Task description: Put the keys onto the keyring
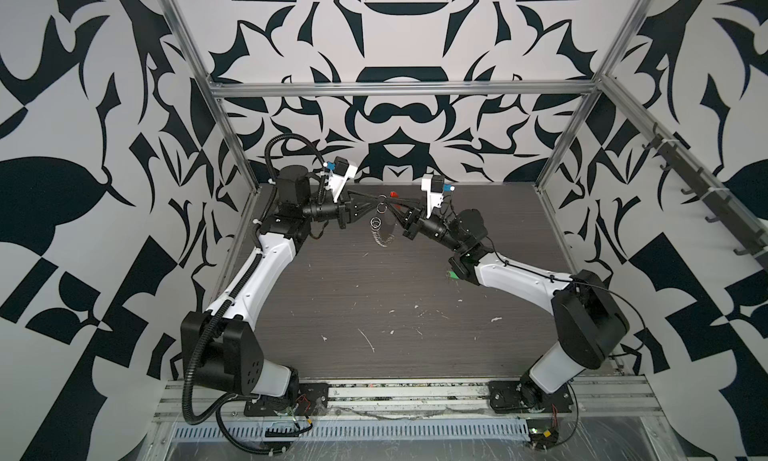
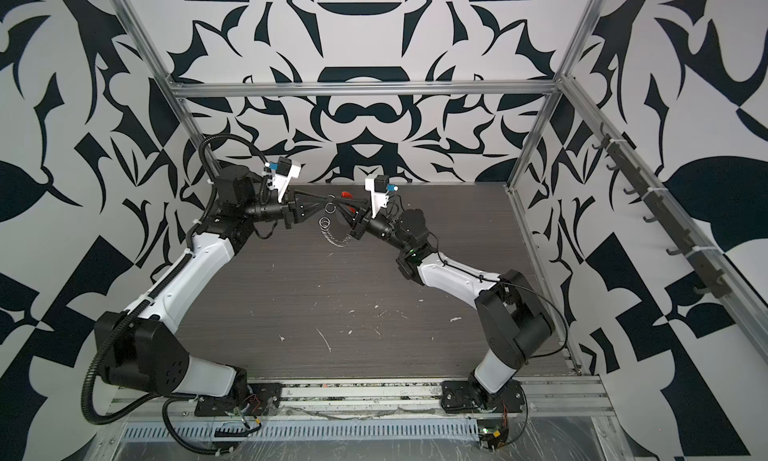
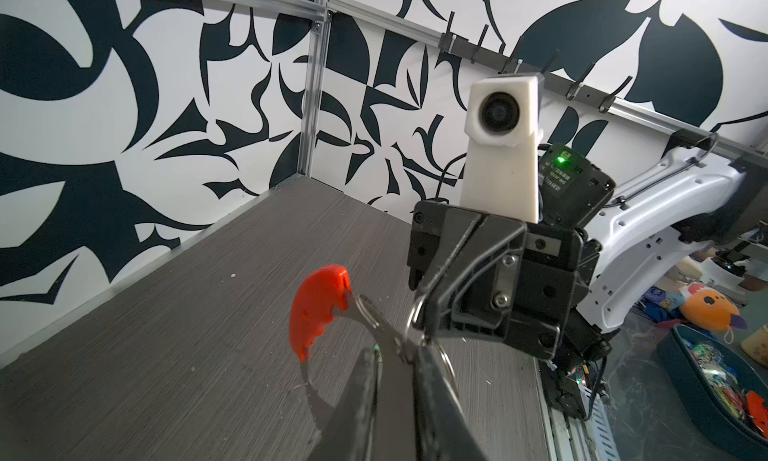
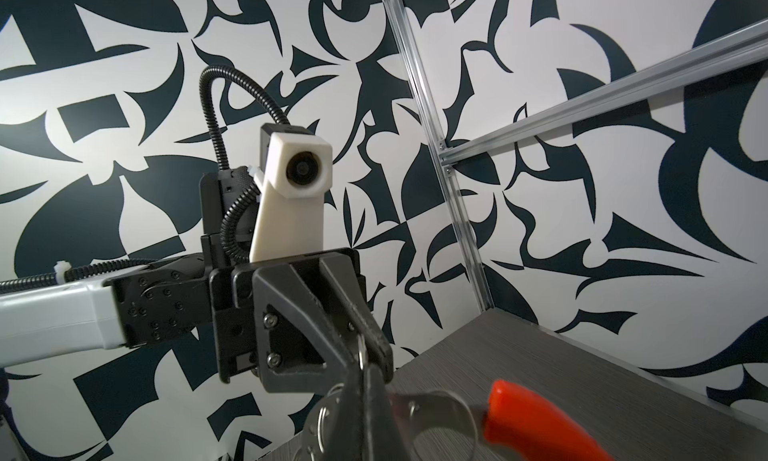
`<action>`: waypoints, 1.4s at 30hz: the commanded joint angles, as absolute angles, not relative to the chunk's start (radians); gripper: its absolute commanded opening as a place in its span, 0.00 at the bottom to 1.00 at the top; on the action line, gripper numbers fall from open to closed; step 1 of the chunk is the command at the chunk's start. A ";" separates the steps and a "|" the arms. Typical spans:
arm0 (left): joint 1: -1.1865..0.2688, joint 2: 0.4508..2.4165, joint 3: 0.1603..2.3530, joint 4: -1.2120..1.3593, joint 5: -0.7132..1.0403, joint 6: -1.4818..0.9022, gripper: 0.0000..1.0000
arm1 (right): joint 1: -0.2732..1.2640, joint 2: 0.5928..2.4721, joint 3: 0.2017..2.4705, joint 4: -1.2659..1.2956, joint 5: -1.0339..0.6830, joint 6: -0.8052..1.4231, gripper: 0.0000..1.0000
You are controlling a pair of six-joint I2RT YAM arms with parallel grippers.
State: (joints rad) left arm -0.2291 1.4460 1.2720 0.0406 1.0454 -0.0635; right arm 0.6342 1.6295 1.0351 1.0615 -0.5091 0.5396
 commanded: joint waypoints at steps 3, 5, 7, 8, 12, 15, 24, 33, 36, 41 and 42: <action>-0.227 1.446 1.316 0.057 1.075 -0.069 0.25 | 0.632 1.611 1.080 1.137 -0.542 0.554 0.00; -0.227 1.448 1.321 0.055 1.075 -0.070 0.29 | 0.632 1.610 1.080 1.135 -0.547 0.552 0.00; -0.227 1.450 1.325 0.051 1.075 -0.068 0.32 | 0.631 1.608 1.078 1.130 -0.549 0.550 0.00; -0.227 1.448 1.325 0.049 1.076 -0.065 0.32 | 0.631 1.606 1.077 1.128 -0.549 0.549 0.00; -0.223 1.446 1.328 0.039 1.078 -0.057 0.31 | 0.631 1.604 1.074 1.121 -0.555 0.546 0.00; -0.219 1.448 1.331 0.030 1.086 -0.057 0.25 | 0.632 1.602 1.072 1.121 -0.555 0.546 0.00; -0.219 1.463 1.343 -0.020 1.112 -0.040 0.21 | 0.631 1.604 1.083 1.121 -0.554 0.548 0.00; -0.219 1.478 1.369 -0.067 1.130 -0.021 0.09 | 0.631 1.615 1.103 1.117 -0.574 0.560 0.00; -0.220 1.485 1.377 -0.076 1.139 -0.019 0.03 | 0.632 1.618 1.109 1.112 -0.581 0.561 0.00; -0.219 1.487 1.385 -0.094 1.141 -0.015 0.00 | 0.632 1.621 1.110 1.109 -0.586 0.561 0.00; -0.219 1.484 1.389 -0.105 1.141 -0.006 0.00 | 0.631 1.621 1.110 1.107 -0.586 0.561 0.00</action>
State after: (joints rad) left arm -0.2226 1.4765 1.3479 -0.0582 1.1275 -0.0219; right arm 0.6258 1.6344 1.0519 1.0328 -0.5617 0.5545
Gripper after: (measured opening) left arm 0.045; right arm 0.048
